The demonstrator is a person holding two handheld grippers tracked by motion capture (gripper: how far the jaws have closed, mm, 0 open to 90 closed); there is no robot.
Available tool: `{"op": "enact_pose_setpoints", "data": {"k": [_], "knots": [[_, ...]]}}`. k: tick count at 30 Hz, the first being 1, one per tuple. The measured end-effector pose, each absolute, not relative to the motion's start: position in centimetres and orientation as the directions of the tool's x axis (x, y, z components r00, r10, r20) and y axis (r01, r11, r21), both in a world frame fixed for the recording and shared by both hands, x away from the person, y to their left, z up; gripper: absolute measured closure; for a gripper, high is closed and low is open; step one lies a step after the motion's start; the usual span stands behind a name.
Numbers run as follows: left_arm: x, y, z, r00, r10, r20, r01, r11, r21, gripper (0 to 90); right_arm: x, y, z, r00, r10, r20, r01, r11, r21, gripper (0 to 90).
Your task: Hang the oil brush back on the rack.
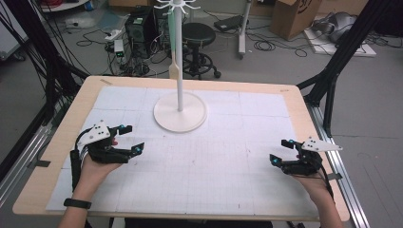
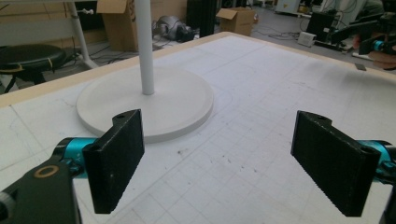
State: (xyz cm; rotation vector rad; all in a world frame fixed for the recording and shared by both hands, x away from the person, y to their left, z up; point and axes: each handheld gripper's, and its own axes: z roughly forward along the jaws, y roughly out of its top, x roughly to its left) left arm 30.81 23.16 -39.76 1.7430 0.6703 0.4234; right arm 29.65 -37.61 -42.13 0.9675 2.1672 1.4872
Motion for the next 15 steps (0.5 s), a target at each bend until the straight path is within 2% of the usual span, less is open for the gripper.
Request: {"op": "enact_pose_setpoints", "data": {"k": [15], "knots": [[31.29, 23.17, -40.26, 0.761, 0.644, -0.077, 0.230, -0.158, 0.960, 17.9, 29.52, -38.01, -42.43, -0.708, 0.700, 0.096, 0.345, 0.225, 0.911, 15.1]]}}
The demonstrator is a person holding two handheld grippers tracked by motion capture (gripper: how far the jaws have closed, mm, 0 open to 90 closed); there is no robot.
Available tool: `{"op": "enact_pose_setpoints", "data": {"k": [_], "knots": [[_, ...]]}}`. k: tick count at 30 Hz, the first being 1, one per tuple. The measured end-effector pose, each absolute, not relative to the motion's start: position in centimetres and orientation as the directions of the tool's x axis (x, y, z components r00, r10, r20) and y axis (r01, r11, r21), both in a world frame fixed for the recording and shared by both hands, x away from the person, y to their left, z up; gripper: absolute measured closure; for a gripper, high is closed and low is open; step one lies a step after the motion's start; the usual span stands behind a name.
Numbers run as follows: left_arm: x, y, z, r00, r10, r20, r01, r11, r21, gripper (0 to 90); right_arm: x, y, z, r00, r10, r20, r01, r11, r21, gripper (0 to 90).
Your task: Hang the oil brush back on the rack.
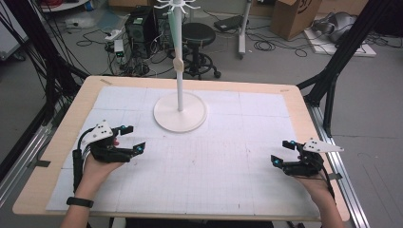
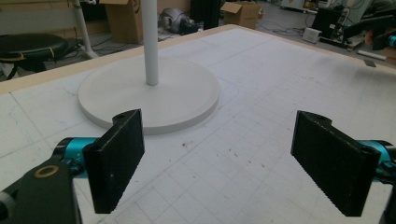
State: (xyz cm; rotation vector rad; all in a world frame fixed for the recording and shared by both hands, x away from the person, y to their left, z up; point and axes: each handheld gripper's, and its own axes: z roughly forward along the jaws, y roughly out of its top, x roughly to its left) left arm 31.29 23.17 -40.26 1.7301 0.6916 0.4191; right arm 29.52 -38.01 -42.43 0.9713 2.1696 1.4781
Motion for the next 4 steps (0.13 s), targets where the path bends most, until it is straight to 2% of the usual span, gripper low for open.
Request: {"op": "enact_pose_setpoints", "data": {"k": [4], "knots": [[31.35, 23.39, -40.23, 0.756, 0.649, -0.080, 0.229, -0.149, 0.962, 17.9, 29.54, -37.98, -42.47, -0.709, 0.699, 0.094, 0.347, 0.230, 0.909, 15.1]]}}
